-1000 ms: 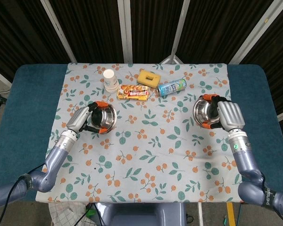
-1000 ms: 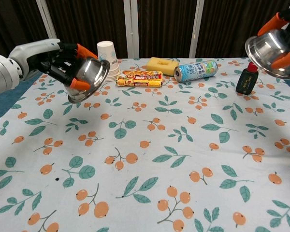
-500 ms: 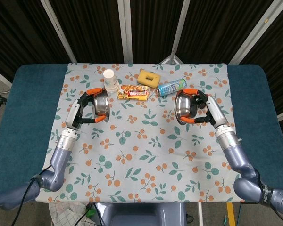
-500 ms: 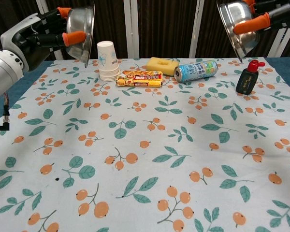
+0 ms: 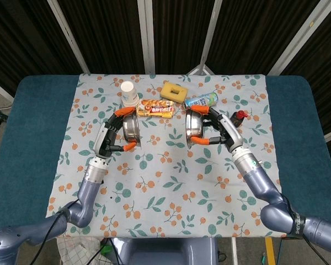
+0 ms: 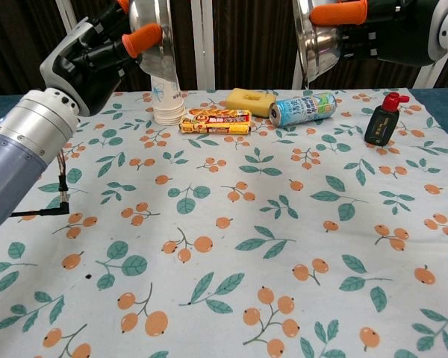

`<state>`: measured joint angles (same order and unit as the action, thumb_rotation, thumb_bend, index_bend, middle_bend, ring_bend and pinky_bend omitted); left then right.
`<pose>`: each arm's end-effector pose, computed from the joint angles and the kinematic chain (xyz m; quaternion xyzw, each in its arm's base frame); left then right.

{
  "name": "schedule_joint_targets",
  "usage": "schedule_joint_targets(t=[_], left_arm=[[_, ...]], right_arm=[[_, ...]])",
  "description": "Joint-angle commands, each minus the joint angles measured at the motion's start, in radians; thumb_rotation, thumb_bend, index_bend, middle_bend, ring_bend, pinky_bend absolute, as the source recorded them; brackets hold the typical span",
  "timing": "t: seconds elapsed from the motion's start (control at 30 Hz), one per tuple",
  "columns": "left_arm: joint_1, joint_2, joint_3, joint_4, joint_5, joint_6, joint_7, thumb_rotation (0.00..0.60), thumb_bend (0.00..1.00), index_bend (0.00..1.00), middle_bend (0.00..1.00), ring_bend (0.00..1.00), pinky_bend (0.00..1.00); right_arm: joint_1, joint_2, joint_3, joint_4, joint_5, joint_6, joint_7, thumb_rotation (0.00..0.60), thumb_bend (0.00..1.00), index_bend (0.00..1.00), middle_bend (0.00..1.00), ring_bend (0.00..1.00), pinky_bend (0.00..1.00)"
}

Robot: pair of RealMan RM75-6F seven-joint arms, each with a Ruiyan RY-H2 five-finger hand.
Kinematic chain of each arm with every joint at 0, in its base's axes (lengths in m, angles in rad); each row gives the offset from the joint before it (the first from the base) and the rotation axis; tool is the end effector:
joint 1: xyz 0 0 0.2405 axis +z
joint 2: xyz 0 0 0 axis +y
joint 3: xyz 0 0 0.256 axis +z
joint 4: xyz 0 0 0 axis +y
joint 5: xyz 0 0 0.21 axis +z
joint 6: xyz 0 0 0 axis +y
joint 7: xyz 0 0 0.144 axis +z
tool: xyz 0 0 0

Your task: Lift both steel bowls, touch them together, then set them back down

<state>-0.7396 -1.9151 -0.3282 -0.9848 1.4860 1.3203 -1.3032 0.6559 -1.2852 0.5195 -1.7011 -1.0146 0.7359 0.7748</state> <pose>-0.1120 0.3668 -0.0295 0.3083 0.6041 0.7347 0.0128 -0.1143 -0.3788 0.0873 0.3721 -0.7177 0.5762 0.1203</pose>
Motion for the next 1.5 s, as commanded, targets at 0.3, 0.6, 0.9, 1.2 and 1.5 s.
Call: schedule_joint_targets(t=[0.3,0.6,0.9,1.2,1.5], left_arm=[[-0.029,-0.076,0.012,0.080,-0.005,0.014,0.007,0.600,0.09,0.34,0.27,0.19,0.46],[-0.056,-0.087,-0.004,0.073,-0.002,0.033,0.051,0.600,0.09,0.35,0.26,0.19,0.46],[-0.066,-0.066,-0.009,-0.008,-0.004,0.039,0.112,0.600,0.09,0.35,0.26,0.19,0.46],[-0.076,-0.103,0.004,0.014,-0.006,0.032,0.106,0.600,0.09,0.35,0.26,0.19,0.46],[-0.087,-0.147,0.003,0.043,0.000,0.053,0.093,0.600,0.09,0.35,0.26,0.19,0.46]], right_arm=[[0.008,-0.013,0.001,-0.054,0.028,0.041,-0.039,0.600,0.05,0.43,0.29,0.32,0.34],[0.028,-0.004,-0.003,-0.087,0.068,0.049,-0.100,0.600,0.05,0.43,0.29,0.32,0.34],[0.046,-0.018,-0.013,-0.119,0.127,0.060,-0.150,0.600,0.06,0.43,0.29,0.32,0.34],[0.075,-0.028,0.003,-0.177,0.190,0.059,-0.175,0.600,0.06,0.43,0.29,0.32,0.34],[0.094,-0.027,0.014,-0.228,0.238,0.065,-0.199,0.600,0.07,0.43,0.29,0.33,0.34]])
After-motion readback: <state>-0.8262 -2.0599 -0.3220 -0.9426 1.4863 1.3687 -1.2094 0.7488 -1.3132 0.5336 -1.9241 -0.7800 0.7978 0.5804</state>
